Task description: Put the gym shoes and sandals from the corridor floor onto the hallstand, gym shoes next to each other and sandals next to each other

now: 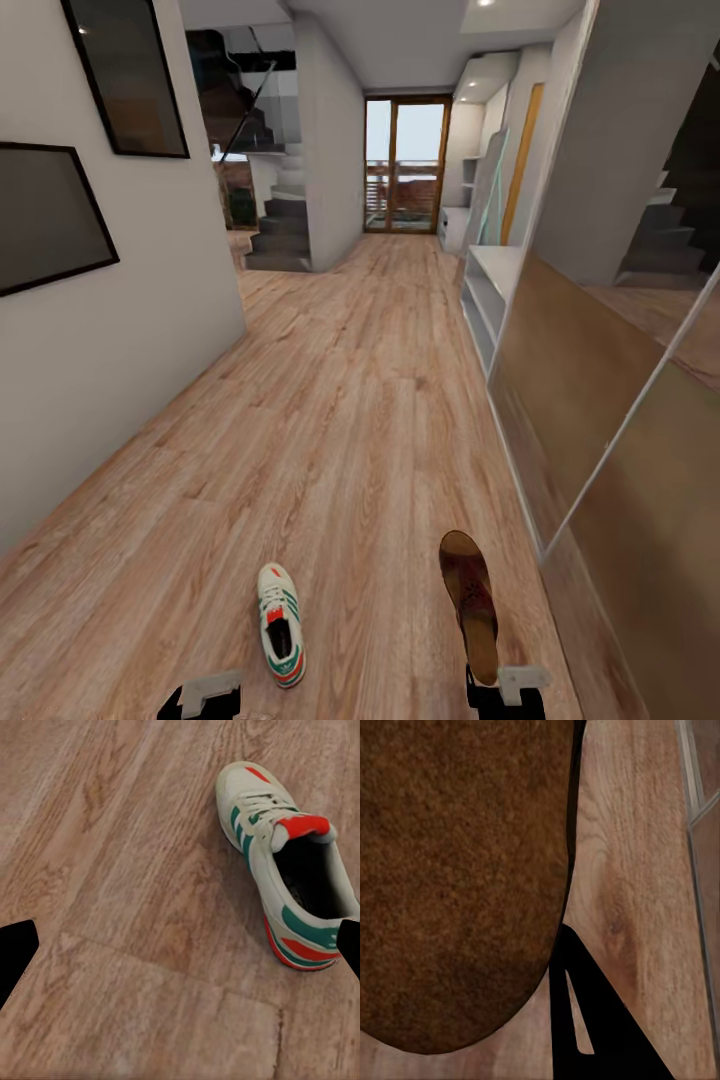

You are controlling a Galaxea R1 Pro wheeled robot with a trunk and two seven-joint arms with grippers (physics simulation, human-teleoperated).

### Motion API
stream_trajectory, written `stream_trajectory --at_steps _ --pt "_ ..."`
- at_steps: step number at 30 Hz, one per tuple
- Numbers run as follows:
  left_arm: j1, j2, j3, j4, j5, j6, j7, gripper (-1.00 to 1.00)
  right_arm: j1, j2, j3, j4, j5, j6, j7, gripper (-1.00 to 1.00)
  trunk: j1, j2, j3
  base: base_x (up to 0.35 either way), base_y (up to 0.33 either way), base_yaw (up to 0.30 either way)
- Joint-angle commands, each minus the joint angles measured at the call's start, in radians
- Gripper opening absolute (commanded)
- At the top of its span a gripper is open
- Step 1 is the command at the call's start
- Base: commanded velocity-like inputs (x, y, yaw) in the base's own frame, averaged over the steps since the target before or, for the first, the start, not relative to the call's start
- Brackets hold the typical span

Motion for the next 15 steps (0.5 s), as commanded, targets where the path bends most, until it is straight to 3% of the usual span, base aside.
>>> stream_trajectory --at_steps 1,7,15 --pt "-0.001 -0.001 0.005 0.001 -0.010 -0.003 0.003 1.00 0.000 0.000 0.004 0.000 0.009 0.000 -0.010 -1.00 0.000 0.000 -0.001 0.015 0.000 0.229" --pt "-0.001 -0.001 0.005 0.001 -0.010 -0.003 0.003 1.00 0.000 0.000 0.004 0.000 0.009 0.000 -0.011 -1.00 0.000 0.000 -0.001 0.006 0.000 0.151" --pt "-0.001 -0.001 0.005 0.002 -0.010 -0.003 0.003 1.00 0.000 0.000 0.004 0.000 0.009 0.000 -0.011 -1.00 0.000 0.000 -0.001 0.129 -0.076 0.014"
